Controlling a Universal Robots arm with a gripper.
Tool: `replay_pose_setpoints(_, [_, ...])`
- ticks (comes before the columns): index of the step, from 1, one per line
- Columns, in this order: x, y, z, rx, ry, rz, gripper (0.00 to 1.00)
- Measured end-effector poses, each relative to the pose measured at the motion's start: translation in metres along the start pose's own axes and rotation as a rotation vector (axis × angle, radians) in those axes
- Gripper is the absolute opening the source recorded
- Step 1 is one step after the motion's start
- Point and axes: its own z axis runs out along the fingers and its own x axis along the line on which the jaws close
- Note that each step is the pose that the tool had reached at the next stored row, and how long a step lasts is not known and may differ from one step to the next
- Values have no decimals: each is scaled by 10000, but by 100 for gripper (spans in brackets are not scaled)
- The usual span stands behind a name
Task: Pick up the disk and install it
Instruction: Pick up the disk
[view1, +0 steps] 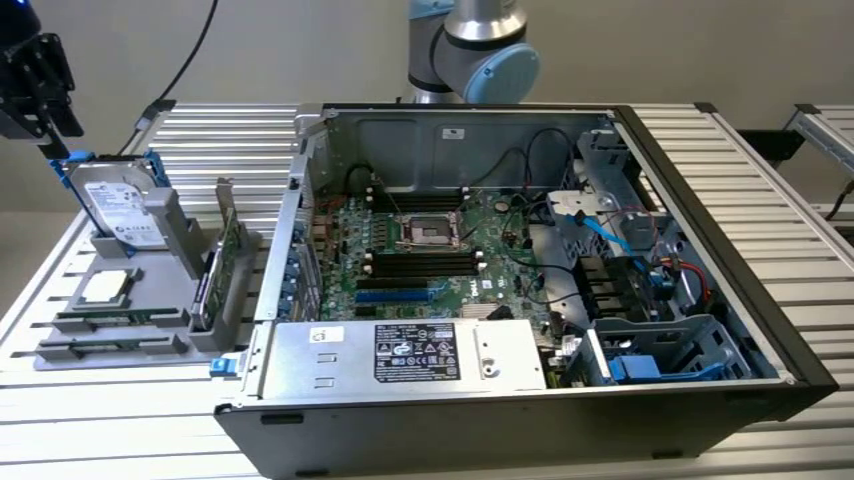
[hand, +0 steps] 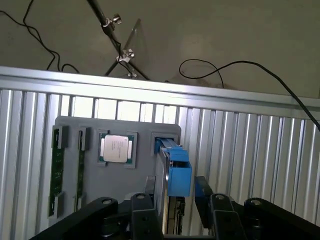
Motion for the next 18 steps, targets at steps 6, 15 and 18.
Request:
replay_pose_setpoints(6, [-3,-1,21,27,3,0,48])
replay_pose_setpoints(15, [-17,8,118,115,12,-21,56])
replay_pose_setpoints(18, [-28,16,163,160,16,-44,56])
